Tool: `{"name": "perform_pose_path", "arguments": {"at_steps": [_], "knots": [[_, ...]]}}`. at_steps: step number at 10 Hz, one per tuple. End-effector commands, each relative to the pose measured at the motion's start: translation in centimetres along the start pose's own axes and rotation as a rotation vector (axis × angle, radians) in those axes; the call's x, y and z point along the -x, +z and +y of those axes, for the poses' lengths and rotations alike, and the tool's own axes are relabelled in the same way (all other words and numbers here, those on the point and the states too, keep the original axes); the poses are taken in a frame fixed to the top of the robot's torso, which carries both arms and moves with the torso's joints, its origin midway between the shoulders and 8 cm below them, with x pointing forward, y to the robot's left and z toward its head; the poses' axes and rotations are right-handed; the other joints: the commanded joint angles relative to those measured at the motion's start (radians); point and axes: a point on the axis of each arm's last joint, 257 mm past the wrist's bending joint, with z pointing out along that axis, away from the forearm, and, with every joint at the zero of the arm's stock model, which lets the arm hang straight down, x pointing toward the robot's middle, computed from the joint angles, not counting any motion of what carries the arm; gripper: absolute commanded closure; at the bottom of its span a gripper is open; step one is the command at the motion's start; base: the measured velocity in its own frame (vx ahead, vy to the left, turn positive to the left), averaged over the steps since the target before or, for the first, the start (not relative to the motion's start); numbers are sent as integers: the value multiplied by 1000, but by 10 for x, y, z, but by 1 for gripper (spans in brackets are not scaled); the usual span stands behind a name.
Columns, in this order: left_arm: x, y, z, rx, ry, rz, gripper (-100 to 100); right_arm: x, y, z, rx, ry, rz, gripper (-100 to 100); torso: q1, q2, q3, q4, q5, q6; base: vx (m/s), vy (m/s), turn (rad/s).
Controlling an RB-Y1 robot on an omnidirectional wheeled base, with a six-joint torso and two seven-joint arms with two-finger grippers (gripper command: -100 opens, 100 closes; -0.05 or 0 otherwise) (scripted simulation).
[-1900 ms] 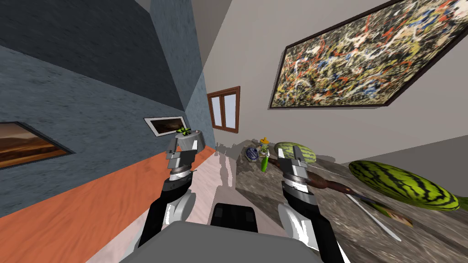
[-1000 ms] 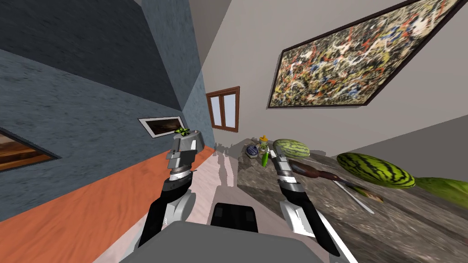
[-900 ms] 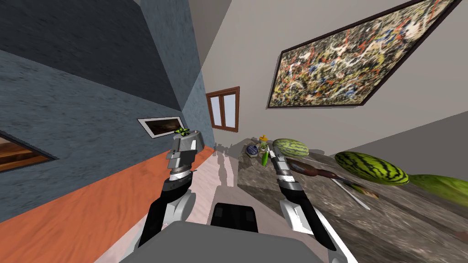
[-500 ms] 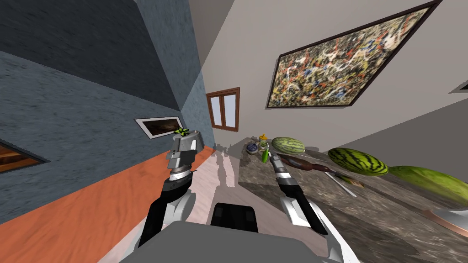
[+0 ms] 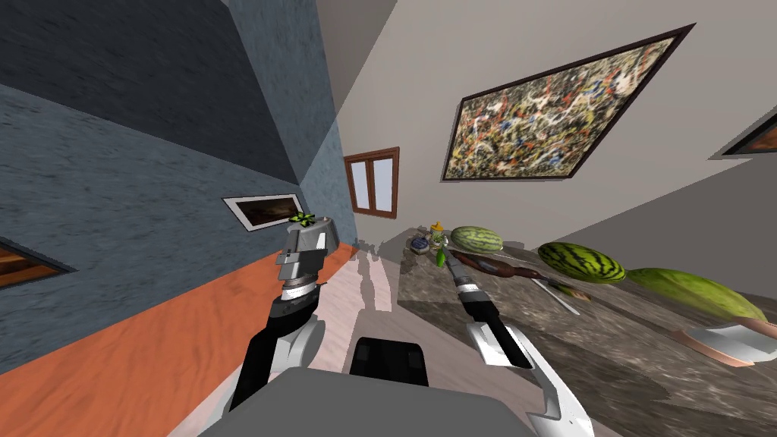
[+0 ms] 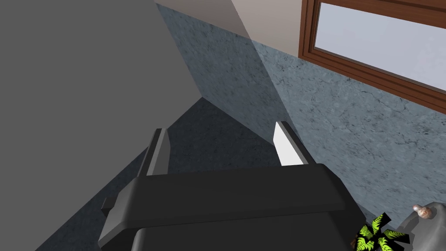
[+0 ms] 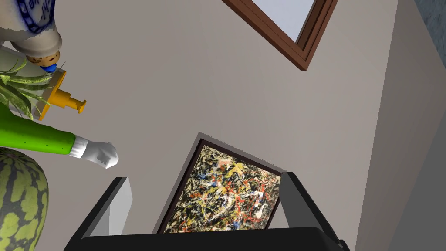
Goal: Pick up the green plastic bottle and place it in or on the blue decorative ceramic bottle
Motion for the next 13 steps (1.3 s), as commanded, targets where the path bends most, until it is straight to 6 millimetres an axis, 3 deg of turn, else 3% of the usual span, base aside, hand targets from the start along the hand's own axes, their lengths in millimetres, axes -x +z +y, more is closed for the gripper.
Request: {"name": "perform_pose_path", "arguments": {"at_steps": [1,5,9,10,13], "knots": [[0,0,0,0,0,0,0,2,2,-21,-53,-71,26,-100,0,0,0,0,0,0,-30,99,-18],[0,0,0,0,0,0,0,15,-8,-83,-202,-258,88,-100,2,-2,-1,0,0,0,-7,96,14],[0,0,0,0,0,0,0,46,-34,-145,-370,-450,143,-100,1,-5,-3,-1,0,0,42,90,50],[0,0,0,0,0,0,0,46,-34,-145,-370,-450,143,-100,1,-5,-3,-1,0,0,34,51,19],[0,0,0,0,0,0,0,77,-60,-185,-492,-587,179,-100,-1,-5,-3,-1,0,0,51,61,66]]}}
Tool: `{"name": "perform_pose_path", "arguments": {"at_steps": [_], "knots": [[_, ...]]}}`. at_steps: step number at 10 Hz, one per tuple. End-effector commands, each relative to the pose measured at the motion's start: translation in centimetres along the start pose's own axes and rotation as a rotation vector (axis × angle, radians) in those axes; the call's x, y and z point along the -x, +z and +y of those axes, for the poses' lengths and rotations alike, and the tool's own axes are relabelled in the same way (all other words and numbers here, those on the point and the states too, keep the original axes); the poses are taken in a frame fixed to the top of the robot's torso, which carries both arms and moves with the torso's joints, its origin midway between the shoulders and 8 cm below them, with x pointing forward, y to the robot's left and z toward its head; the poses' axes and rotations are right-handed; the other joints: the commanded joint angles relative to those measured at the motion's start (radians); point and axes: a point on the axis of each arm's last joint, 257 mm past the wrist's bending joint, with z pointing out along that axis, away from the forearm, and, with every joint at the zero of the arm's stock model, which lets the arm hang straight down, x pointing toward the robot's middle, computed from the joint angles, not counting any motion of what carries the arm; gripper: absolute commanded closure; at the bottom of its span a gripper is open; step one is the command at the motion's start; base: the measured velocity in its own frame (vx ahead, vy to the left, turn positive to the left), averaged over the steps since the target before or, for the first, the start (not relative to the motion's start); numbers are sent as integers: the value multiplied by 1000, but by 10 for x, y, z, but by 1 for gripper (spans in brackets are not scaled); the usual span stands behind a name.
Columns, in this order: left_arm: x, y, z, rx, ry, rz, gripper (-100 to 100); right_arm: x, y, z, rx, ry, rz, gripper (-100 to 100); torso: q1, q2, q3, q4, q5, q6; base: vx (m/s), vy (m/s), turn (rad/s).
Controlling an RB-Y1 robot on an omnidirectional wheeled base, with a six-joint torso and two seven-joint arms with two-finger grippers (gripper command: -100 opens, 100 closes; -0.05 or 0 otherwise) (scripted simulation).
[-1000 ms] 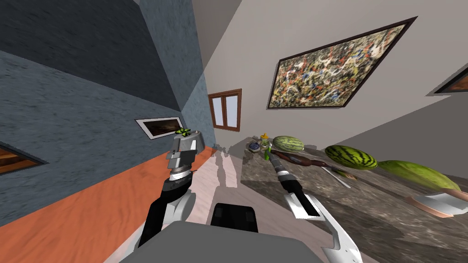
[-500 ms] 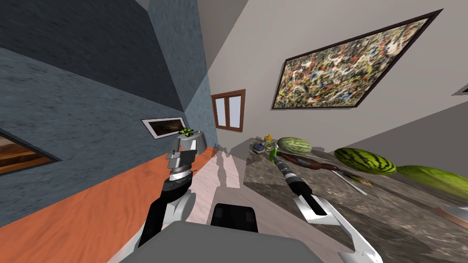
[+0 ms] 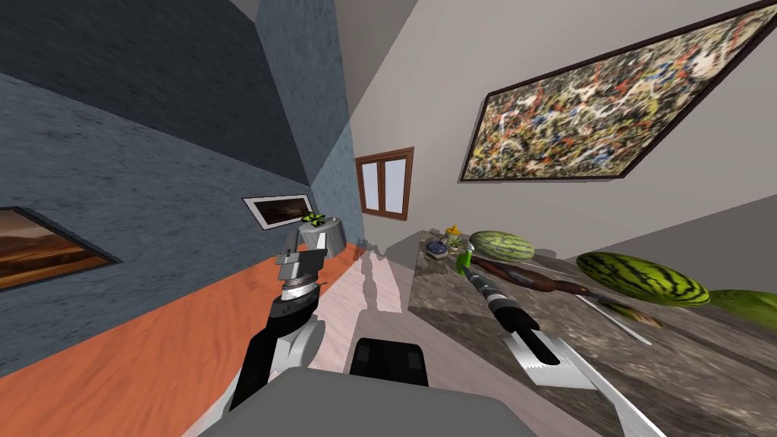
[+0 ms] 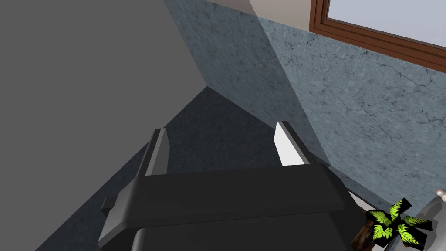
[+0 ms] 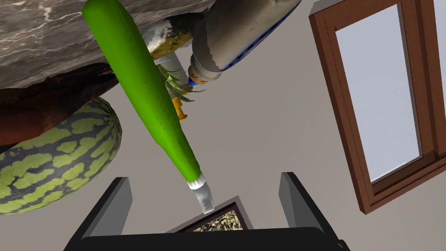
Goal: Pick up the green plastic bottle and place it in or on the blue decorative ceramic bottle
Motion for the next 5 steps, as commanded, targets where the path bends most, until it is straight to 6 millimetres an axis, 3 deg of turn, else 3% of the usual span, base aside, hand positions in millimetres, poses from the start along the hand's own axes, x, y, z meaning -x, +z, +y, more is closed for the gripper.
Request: {"name": "perform_pose_path", "arguments": {"at_steps": [1,5], "knots": [[0,0,0,0,0,0,0,0,-5,-27,-66,-71,20,-100,0,0,0,0,0,0,72,77,75],[0,0,0,0,0,0,0,12,-18,-86,-196,-219,58,-100,-1,-2,-1,0,0,0,81,63,69]]}}
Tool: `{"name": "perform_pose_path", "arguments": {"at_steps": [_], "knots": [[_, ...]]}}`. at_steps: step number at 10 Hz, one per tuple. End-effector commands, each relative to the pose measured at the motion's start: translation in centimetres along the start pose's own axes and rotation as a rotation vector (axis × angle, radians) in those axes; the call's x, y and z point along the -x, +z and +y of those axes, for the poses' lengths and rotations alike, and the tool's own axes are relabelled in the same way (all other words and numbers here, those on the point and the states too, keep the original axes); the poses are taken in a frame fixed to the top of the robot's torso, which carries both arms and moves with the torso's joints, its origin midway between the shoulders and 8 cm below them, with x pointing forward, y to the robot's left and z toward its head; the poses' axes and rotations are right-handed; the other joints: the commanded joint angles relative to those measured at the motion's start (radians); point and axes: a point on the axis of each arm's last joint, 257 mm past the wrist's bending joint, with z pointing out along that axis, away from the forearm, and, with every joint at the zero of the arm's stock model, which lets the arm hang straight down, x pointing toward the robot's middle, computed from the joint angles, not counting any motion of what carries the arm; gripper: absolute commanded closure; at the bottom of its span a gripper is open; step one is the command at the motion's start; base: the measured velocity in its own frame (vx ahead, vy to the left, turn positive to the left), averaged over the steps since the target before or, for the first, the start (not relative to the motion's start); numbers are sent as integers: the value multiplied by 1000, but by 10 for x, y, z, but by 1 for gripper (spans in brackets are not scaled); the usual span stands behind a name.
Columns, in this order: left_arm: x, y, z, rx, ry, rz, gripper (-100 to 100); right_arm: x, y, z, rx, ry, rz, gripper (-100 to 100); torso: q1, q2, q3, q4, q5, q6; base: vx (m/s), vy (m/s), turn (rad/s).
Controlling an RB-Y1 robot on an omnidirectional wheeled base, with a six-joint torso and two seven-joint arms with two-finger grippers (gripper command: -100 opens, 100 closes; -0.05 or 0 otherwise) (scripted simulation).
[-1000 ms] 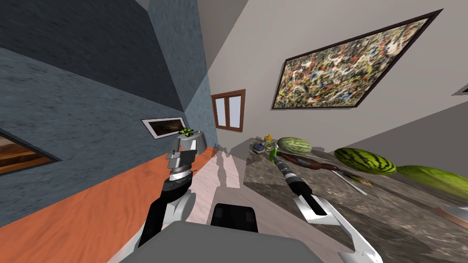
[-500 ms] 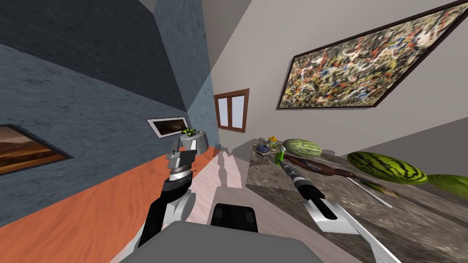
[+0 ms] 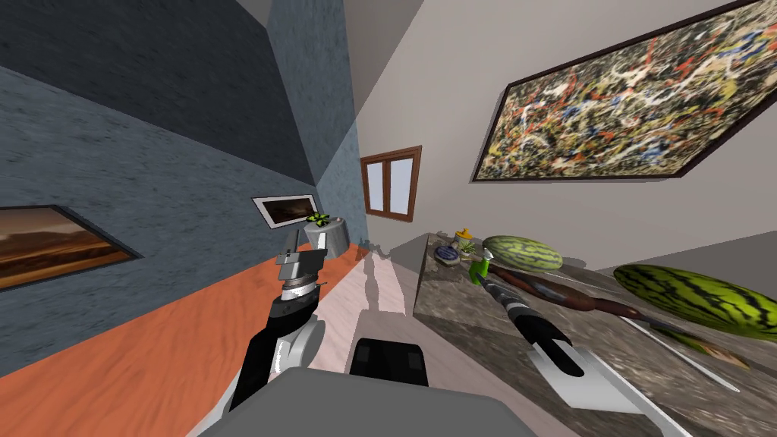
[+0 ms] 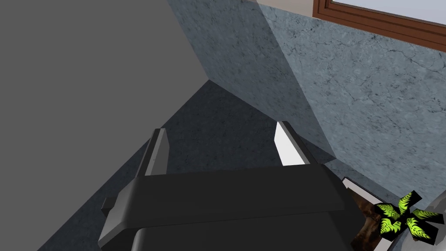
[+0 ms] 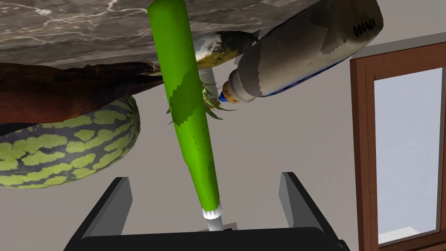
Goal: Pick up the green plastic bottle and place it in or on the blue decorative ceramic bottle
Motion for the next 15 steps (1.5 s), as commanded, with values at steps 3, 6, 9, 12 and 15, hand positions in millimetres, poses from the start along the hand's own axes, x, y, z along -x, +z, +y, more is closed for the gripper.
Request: {"name": "perform_pose_path", "arguments": {"at_steps": [3,6,9,12,15], "knots": [[0,0,0,0,0,0,0,9,-3,-45,-99,-124,22,-100,0,-1,0,0,0,0,94,45,68],[0,0,0,0,0,0,0,10,4,-54,-106,-123,13,-100,-2,4,2,1,-1,0,7,15,54],[0,0,0,0,0,0,0,11,9,-73,-134,-129,8,-100,-1,10,5,2,0,0,-56,23,96],[0,0,0,0,0,0,0,14,13,-89,-156,-120,3,-100,-1,9,5,2,0,0,-35,23,78],[0,0,0,0,0,0,0,18,17,-105,-177,-113,-2,-100,-1,8,5,2,0,0,-32,22,78]]}}
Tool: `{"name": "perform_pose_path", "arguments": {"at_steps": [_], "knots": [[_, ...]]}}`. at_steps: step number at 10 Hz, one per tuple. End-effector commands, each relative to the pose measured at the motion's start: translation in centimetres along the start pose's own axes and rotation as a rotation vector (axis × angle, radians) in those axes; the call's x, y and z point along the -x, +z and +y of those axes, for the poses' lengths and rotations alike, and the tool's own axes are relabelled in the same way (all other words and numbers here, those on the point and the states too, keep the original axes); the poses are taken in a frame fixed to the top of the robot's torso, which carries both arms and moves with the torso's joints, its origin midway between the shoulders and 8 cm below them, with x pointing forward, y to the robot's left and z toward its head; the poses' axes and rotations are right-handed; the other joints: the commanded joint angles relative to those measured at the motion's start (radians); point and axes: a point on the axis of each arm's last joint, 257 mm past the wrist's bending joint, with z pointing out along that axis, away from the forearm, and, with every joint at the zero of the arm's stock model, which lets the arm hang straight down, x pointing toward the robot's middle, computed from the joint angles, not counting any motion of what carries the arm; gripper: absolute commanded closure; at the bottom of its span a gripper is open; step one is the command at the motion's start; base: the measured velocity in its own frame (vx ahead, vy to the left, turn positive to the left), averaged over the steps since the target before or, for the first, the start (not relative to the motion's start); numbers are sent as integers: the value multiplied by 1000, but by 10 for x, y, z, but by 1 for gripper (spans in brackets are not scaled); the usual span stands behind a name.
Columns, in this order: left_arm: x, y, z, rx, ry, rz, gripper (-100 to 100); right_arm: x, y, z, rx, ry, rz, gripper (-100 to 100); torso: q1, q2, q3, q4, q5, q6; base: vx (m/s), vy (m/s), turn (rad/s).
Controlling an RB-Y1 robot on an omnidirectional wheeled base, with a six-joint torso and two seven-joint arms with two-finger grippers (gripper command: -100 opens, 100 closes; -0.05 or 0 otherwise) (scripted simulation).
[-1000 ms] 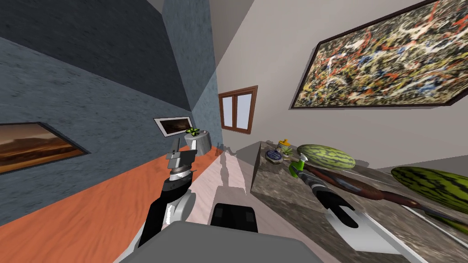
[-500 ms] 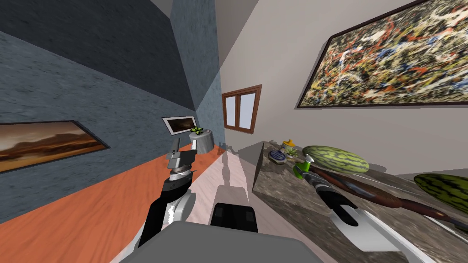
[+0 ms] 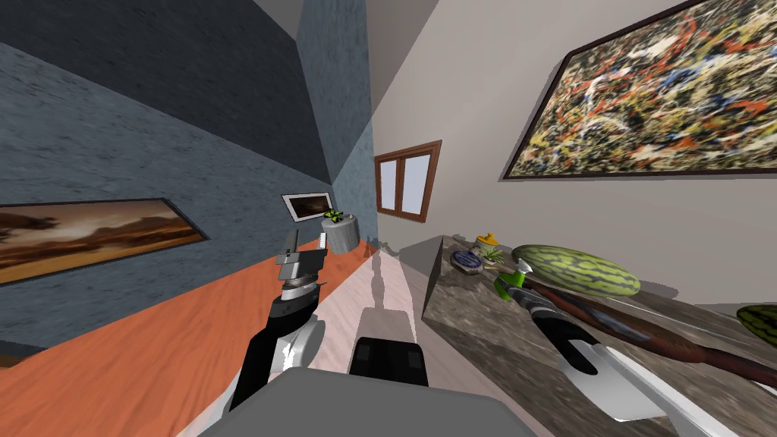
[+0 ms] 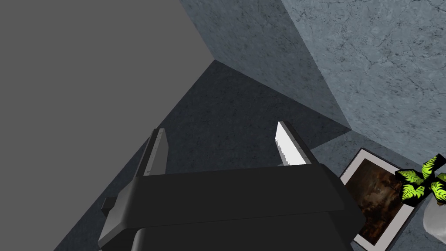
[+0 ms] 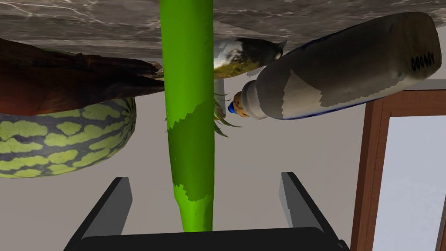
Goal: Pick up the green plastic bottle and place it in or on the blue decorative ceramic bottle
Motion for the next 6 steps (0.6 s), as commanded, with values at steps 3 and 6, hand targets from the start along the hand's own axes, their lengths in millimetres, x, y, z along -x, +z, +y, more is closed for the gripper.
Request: {"name": "perform_pose_path", "arguments": {"at_steps": [3,6], "knots": [[0,0,0,0,0,0,0,0,7,-19,-25,11,0,-100,0,0,0,0,0,-1,-32,22,72],[0,0,0,0,0,0,0,2,13,-35,-45,18,-1,-100,0,0,0,0,0,-1,-30,22,77]]}}
